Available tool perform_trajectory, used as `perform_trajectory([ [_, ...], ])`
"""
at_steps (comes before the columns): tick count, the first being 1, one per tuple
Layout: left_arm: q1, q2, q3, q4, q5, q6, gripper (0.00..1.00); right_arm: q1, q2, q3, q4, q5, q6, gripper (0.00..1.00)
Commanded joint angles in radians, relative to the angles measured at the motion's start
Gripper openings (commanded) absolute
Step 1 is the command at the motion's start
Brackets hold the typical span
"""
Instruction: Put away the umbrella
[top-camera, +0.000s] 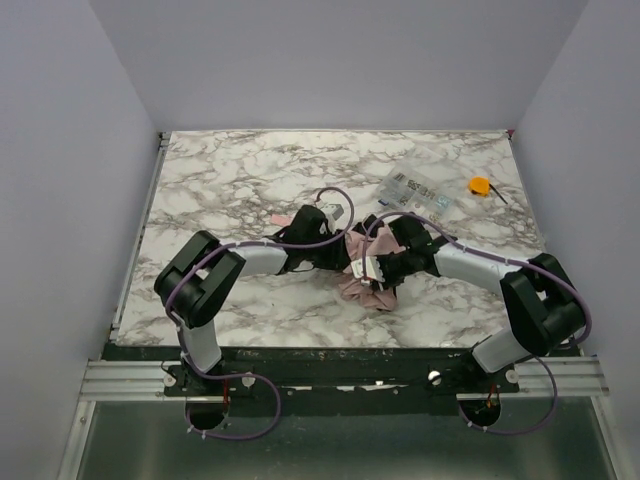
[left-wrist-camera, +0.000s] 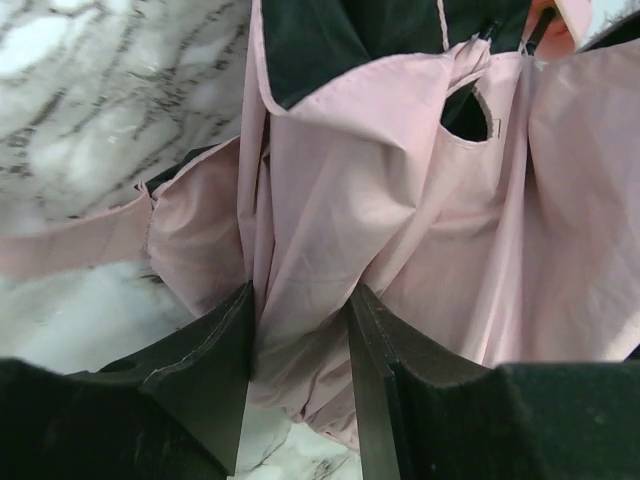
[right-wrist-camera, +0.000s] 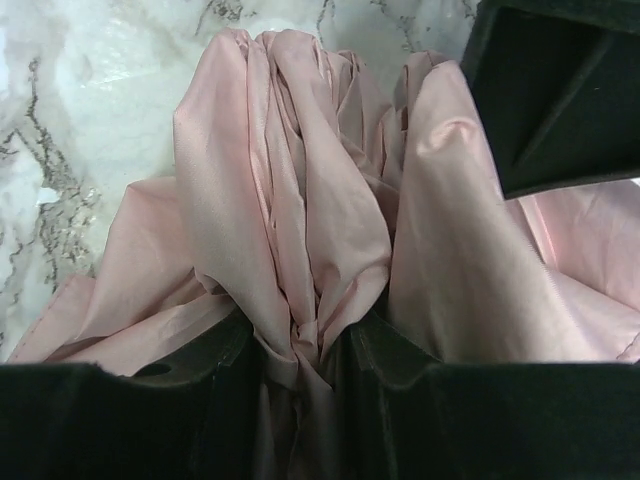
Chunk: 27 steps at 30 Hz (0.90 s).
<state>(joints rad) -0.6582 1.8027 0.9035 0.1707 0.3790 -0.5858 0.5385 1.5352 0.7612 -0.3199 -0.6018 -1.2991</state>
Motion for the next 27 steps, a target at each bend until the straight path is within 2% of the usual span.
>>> perform_trajectory([
  [1,-0.068,0.015,-0.089,0.017,0.073,-0.058,0.41,0.04,0.037,0.009,-0.21,0.001,0.012,0.24],
  [6,-0.074,-0.016,-0.107,0.053,0.059,-0.077,0.42,0.1,0.08,0.034,-0.333,0.005,0.021,0.22],
  [11,-0.024,-0.127,-0.134,0.079,0.028,-0.081,0.5,0.099,0.119,0.076,-0.424,0.005,0.037,0.21],
  [19,0.088,-0.424,-0.243,0.109,-0.078,-0.066,0.77,0.1,0.15,0.105,-0.487,-0.005,0.058,0.2],
  [21,0.105,-0.495,-0.283,0.115,-0.126,-0.039,0.81,0.1,0.156,0.115,-0.499,-0.011,0.058,0.2],
  [24,0.111,-0.605,-0.396,0.195,-0.171,0.02,0.84,0.1,0.178,0.141,-0.533,-0.027,0.061,0.2],
  [27,0.098,-0.702,-0.56,0.42,-0.11,0.109,0.84,0.1,0.227,0.188,-0.598,-0.033,0.064,0.2],
])
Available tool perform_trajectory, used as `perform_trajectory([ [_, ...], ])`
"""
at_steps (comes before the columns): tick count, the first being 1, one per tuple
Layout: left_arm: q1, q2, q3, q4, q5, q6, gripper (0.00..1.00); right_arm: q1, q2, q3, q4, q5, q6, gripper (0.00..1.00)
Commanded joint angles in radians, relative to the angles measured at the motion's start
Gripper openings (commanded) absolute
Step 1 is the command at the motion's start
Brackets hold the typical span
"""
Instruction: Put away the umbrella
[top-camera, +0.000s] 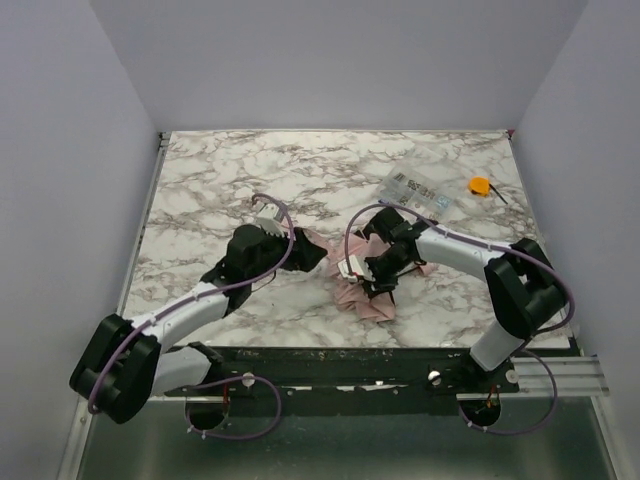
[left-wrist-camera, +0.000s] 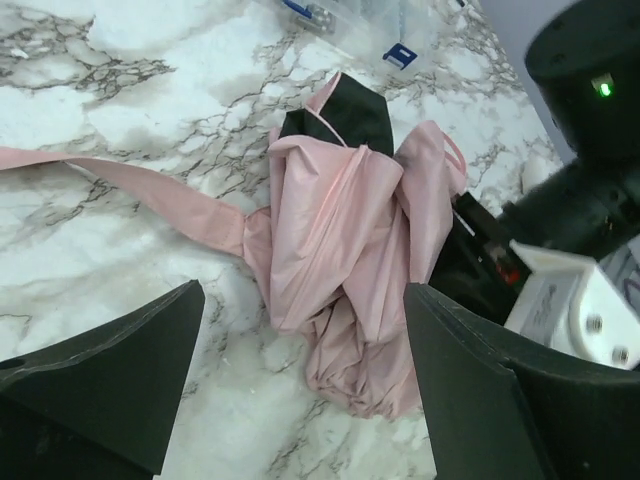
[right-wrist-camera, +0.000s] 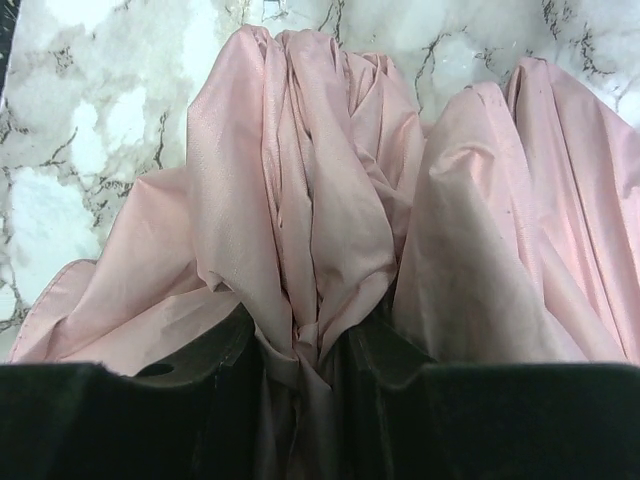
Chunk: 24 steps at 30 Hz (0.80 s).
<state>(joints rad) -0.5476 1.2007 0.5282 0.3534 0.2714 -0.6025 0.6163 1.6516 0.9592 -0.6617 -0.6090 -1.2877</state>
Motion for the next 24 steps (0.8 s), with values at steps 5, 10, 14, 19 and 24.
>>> perform_trajectory([
  [5,-0.208,-0.178,-0.461,0.625,0.025,0.487,0.92,0.022,0.207,0.079,-0.307,-0.021,0.108,0.18],
  [10,-0.292,-0.196,-0.49,0.597,-0.047,0.659,0.96,0.022,0.207,0.076,-0.245,0.008,0.157,0.19],
  [14,-0.297,-0.195,-0.439,0.56,-0.013,0.744,0.98,0.023,0.188,0.057,-0.202,0.027,0.178,0.22],
  [19,-0.307,-0.101,-0.348,0.499,0.005,0.797,0.98,0.022,0.159,0.034,-0.164,0.022,0.176,0.24],
  [24,-0.222,0.044,-0.34,0.678,-0.102,0.363,0.98,0.023,0.054,-0.058,-0.038,0.035,0.151,0.29],
])
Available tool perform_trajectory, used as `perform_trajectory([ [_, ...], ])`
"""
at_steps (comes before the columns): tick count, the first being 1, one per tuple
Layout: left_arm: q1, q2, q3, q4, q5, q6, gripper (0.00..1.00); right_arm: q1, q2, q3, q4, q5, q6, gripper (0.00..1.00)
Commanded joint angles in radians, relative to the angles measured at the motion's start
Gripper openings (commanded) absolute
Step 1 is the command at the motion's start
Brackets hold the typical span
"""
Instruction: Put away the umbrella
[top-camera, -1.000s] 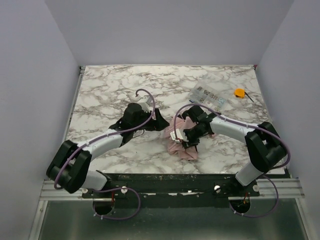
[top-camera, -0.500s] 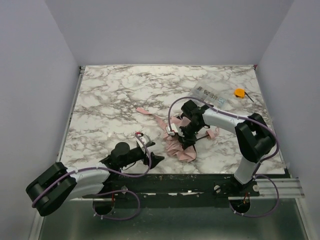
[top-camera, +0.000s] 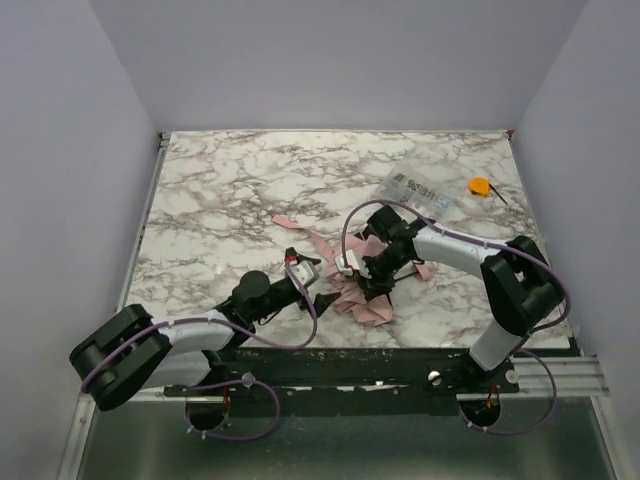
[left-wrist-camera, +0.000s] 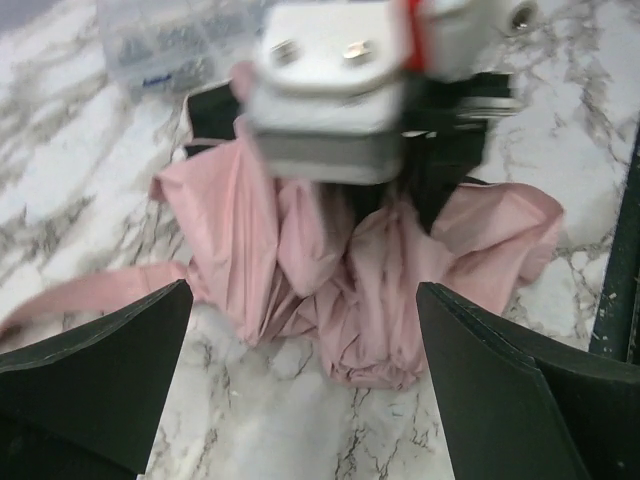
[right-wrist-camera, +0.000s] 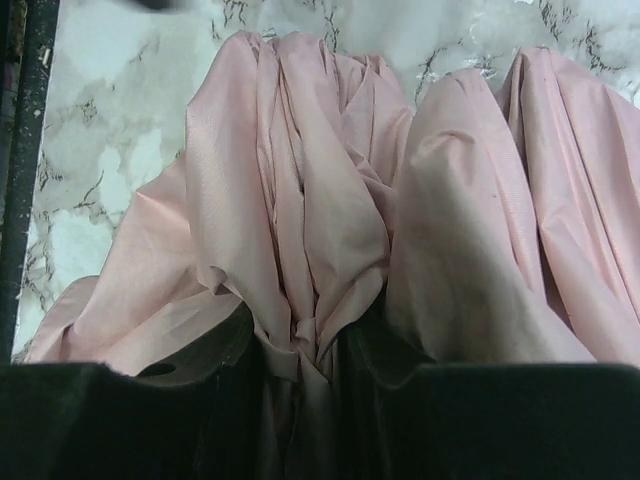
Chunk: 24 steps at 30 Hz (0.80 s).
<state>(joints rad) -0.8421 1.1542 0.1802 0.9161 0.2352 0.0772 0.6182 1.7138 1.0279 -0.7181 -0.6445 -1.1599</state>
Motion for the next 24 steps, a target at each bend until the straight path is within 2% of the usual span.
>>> perform_trajectory([
  [1,0.107,0.114,0.021,0.106,-0.059,-0.417,0.98,0.02,-0.025,-0.141,0.04,0.078,0.018,0.3],
  [5,0.171,0.205,0.03,0.23,-0.006,-0.731,0.91,0.02,-0.054,-0.175,0.077,0.087,-0.018,0.3],
  [6,0.183,0.224,0.051,0.239,0.031,-0.767,0.85,0.02,-0.054,-0.182,0.086,0.093,-0.021,0.3],
  [9,0.196,0.259,0.133,0.174,0.088,-0.845,0.82,0.021,-0.046,-0.186,0.096,0.105,-0.024,0.3],
  [14,0.196,0.33,0.345,-0.146,0.12,-0.845,0.74,0.02,-0.051,-0.193,0.114,0.113,-0.018,0.3],
  [16,0.195,0.377,0.411,-0.276,0.097,-0.824,0.66,0.021,-0.053,-0.194,0.118,0.113,-0.015,0.3],
  [18,0.194,0.434,0.474,-0.385,0.077,-0.802,0.63,0.021,-0.056,-0.196,0.12,0.113,-0.015,0.31],
  [21,0.186,0.507,0.55,-0.501,0.028,-0.764,0.62,0.021,-0.057,-0.198,0.123,0.111,-0.012,0.31],
  [24,0.181,0.56,0.583,-0.525,0.045,-0.749,0.6,0.021,-0.058,-0.199,0.126,0.111,-0.011,0.31],
])
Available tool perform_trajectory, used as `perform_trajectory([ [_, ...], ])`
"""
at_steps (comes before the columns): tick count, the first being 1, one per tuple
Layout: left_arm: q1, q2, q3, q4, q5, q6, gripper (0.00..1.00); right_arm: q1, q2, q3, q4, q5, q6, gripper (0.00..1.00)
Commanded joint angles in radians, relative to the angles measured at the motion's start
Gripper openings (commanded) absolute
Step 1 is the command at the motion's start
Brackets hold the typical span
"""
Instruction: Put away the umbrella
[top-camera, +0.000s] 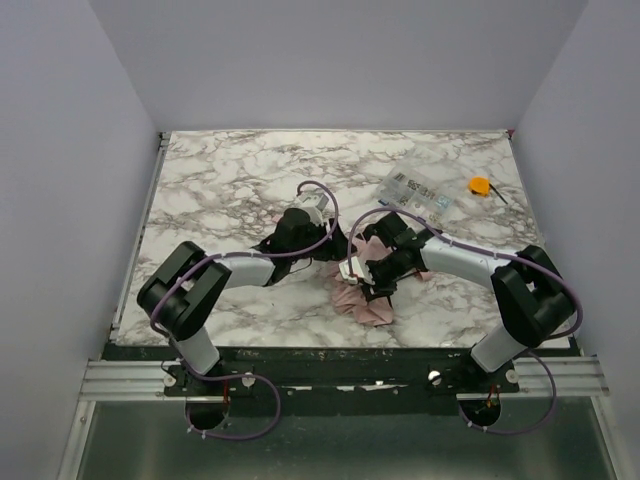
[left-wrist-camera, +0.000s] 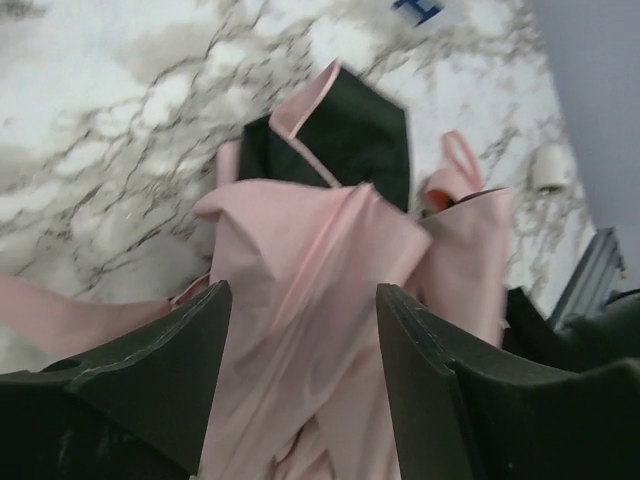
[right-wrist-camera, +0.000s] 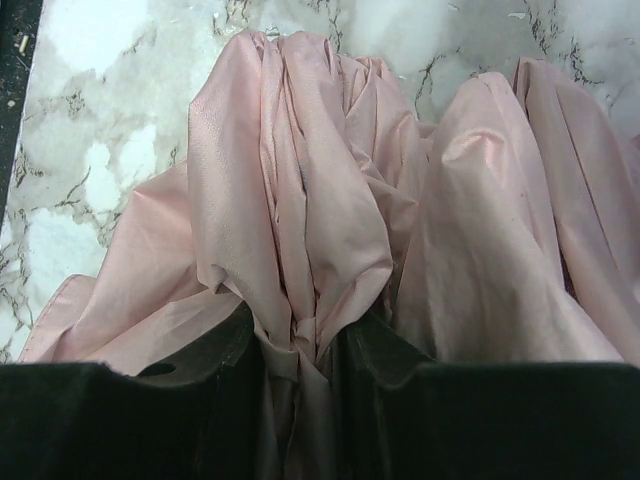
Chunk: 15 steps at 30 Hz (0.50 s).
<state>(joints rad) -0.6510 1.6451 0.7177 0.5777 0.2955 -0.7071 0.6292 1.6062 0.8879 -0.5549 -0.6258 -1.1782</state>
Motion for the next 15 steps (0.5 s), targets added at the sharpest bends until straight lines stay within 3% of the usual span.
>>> perform_trajectory([
  [1,-0.014,0.084,0.057,-0.197,-0.001,0.038,0.57,0.01,0.048,-0.059,-0.034,0.094,0.01,0.31],
  [9,-0.099,0.143,0.072,-0.205,0.225,0.048,0.23,0.01,0.041,-0.044,0.023,0.119,0.094,0.31],
  [15,-0.195,0.172,0.036,-0.265,0.31,0.04,0.2,0.01,0.029,-0.002,0.084,0.157,0.19,0.33],
])
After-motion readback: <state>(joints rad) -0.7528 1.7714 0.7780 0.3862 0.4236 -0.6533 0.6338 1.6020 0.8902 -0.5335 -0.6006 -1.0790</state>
